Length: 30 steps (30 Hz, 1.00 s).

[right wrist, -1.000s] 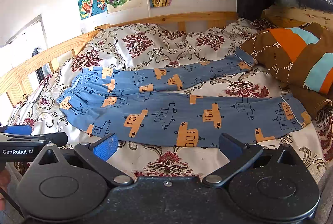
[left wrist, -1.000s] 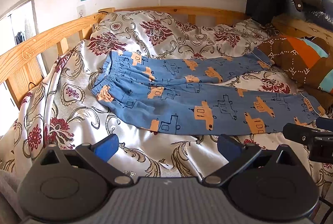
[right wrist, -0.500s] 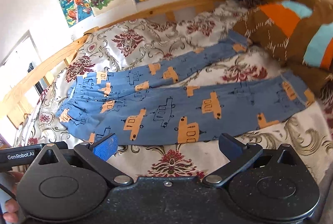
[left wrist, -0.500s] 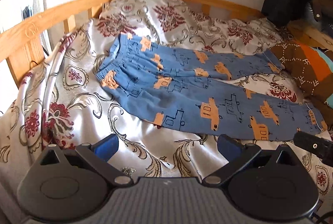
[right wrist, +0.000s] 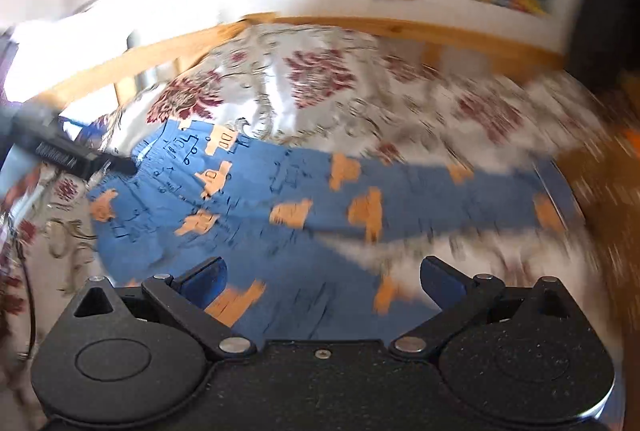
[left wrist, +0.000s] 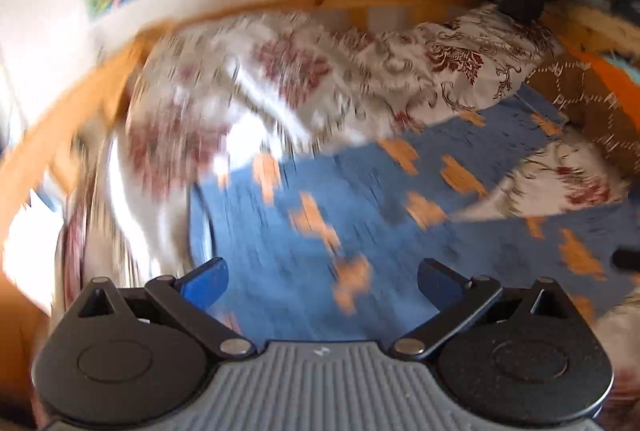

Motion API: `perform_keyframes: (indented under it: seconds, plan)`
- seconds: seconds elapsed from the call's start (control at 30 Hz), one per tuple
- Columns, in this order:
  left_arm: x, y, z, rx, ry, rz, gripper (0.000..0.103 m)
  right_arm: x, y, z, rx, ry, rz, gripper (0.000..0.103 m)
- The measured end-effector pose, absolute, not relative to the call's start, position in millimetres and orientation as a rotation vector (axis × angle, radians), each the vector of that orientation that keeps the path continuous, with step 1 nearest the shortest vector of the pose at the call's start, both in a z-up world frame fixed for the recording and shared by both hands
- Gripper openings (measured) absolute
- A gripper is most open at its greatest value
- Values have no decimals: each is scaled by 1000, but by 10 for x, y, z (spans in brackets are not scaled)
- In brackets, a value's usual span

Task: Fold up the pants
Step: 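Move both tools to the pant leg hems and close on them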

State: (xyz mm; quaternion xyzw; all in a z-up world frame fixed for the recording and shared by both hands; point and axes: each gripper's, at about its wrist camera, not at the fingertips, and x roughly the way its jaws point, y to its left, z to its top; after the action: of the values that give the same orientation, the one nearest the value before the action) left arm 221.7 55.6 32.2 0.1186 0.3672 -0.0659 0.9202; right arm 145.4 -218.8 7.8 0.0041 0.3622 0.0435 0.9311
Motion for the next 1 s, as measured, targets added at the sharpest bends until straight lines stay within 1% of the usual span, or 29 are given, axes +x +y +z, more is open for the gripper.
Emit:
perform_keyframes:
  seconds: [0.13,0.3,0.47,0.53,0.63,0.67,0.7,0.73,0.77,0.8,0.87,0.9,0.93,0.97,1.0]
  plan:
    - [2981,545,203,411,713,-206,103,2382,-2323,-145,-115,743,241,102]
    - [3893,603,-68,392,784,-336,103,3518,-2513,-483,-185,825,354,102]
    - [4490,383,-358,447,855,-503,103,4203,-2789,-691,-200,879,386,102]
    - [4661,283,-466,457,928,-550,102,4377,-2915,-787,-164,909,418,102]
    - [4854,221,-618,444,1033,-580,95,4611,-3037,-963,-165,977,424,89]
    - [4899,204,-660,449,1059,-586,89,4643,-3055,-1010,-182,993,420,86]
    - [4939,198,-703,456,1080,-594,81,4693,-3069,-1061,-200,1009,420,84]
    - [4972,189,-736,464,1097,-595,77,4735,-3089,-1109,-208,1030,425,79]
    - [5013,179,-777,478,1121,-583,70,4770,-3108,-1153,-213,1050,432,73]
    - [5054,177,-823,488,1148,-566,60,4806,-3120,-1189,-213,1067,434,70]
    - [5136,182,-859,488,1188,-558,54,4851,-3145,-1226,-186,1093,474,52]
    - [5170,190,-859,476,1199,-562,45,4865,-3135,-1223,-184,1097,489,47]
    - [5199,199,-852,462,1209,-569,37,4860,-3119,-1215,-191,1096,505,34]
    - [5222,211,-852,447,1225,-574,22,4852,-3100,-1203,-194,1098,521,23]
    - [5232,216,-850,433,1243,-572,18,4849,-3086,-1201,-196,1102,535,19]
